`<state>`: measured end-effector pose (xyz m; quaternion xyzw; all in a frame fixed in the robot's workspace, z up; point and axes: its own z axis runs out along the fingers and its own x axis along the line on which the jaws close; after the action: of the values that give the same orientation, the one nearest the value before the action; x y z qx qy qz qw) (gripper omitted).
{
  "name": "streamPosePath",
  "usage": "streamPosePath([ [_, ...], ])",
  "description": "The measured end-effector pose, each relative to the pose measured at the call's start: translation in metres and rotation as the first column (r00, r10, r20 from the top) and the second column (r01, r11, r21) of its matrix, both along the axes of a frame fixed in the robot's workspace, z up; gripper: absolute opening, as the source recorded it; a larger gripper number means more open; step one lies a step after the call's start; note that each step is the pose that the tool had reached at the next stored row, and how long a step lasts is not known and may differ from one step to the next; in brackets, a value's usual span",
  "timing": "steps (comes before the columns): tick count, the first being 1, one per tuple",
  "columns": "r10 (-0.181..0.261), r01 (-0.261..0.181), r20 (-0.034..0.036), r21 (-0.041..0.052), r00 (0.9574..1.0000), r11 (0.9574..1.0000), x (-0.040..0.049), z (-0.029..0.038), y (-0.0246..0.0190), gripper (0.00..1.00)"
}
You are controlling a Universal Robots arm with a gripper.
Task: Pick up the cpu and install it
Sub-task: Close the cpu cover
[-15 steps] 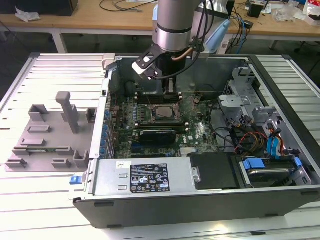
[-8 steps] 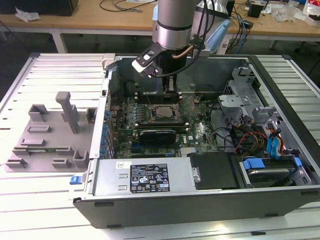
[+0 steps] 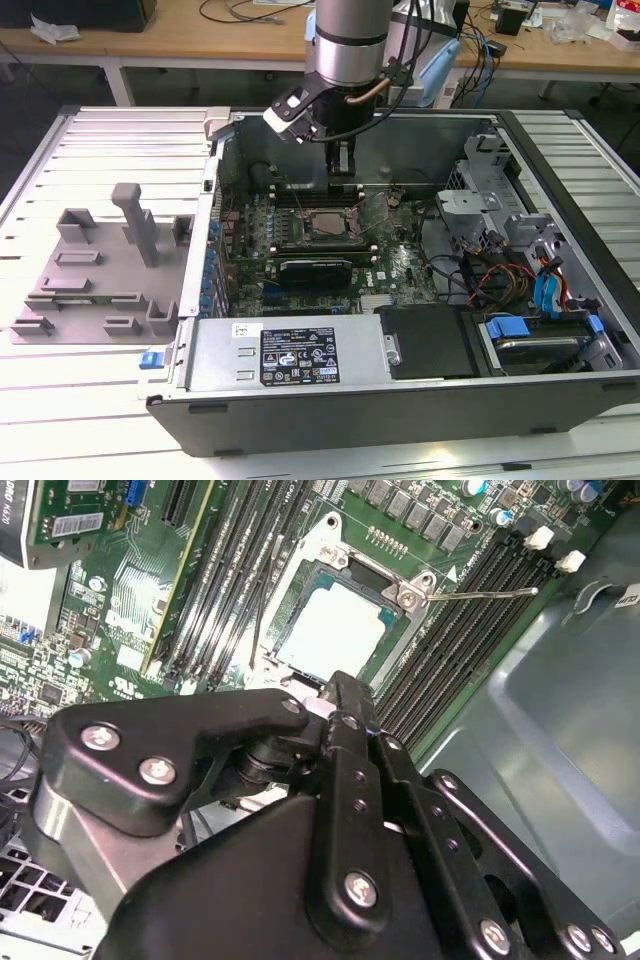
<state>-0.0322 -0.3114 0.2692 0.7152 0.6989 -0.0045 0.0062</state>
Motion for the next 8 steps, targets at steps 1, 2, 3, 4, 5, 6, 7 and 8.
streamPosePath([
  [1,0.0,0.0,-0.0001,-0.0001,1.0,1.0,0.0003,0.0,0.0,0.11],
  [2,0.0,0.0,-0.0001,-0.0002,1.0,1.0,0.0007,0.0001,0.0,0.11],
  [3,0.0,0.0,-0.0001,-0.0002,1.0,1.0,0.001,0.0001,0.0,0.11],
  [4,0.0,0.0,-0.0001,-0.0002,1.0,1.0,0.0019,0.0001,0.0,0.11],
  [5,0.0,0.0,0.0,-0.0001,1.0,1.0,0.0061,0.0001,-0.0001,0.11],
  [6,0.0,0.0,0.0,-0.0001,1.0,1.0,0.0101,0.0,-0.0002,0.11],
  [7,0.0,0.0,-0.0001,0.0,1.0,1.0,0.0131,0.0,-0.0002,0.11],
  [8,0.0,0.0,-0.0001,-0.0001,1.0,1.0,0.0151,0.0,-0.0002,0.11],
])
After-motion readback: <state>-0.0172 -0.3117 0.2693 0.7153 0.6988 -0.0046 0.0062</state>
